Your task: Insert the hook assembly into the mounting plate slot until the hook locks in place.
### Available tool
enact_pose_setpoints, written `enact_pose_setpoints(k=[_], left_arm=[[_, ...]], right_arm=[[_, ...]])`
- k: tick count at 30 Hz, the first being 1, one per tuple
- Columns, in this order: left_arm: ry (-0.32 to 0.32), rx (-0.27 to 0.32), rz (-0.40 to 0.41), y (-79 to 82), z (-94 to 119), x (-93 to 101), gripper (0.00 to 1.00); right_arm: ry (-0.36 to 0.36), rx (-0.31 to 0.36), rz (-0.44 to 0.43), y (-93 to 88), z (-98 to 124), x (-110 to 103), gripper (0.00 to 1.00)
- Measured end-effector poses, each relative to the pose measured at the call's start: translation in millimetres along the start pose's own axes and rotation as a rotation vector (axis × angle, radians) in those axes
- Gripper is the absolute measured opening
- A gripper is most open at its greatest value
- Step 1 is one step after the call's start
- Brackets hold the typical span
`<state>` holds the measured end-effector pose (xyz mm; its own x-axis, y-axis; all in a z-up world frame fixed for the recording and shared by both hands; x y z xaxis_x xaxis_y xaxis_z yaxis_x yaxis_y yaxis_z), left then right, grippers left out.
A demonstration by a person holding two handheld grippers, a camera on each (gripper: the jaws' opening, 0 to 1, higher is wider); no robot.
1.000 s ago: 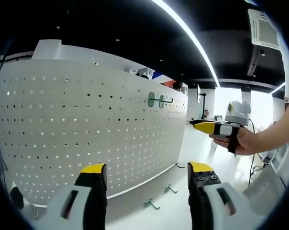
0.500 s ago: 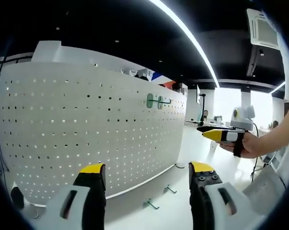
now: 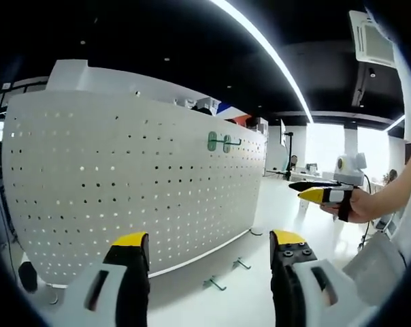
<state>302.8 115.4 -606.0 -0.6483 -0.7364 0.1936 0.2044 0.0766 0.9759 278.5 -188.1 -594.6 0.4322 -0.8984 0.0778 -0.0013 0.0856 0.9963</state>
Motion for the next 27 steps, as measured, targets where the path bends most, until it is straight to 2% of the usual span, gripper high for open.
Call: enact_pose_setpoints(k=[6,16,27], left_arm=[[0.009,-0.015,0.007,-8.4,8,0.0,0.74],[0.026,-0.003,0.022,-13.8,19,0.5,0.73],[0.039,-0.019,0.026,-21.5,25,1.7,0.75]], right_arm=[[-0.002,-0.008,-0.009,-6.5,9,-3,0.65],[-0.014,-0.009,-0.027,-10.3,15,-3,0.64],[-0.022,-0.017,-0.049,-17.2,22,-6,0.63]])
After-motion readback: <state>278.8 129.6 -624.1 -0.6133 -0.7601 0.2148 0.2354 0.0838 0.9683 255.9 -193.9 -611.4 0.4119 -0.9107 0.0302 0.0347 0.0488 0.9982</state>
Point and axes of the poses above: the point that each gripper's makers call its tool centre point, and the gripper's own axes: z roughly backward along the fingers, x roughly to its right, y roughly out of its top, the point moved 6 cm from there along z, roughly backward along the fingers, and after that the axes turned 5 degrees about z, right-handed, at the moved point
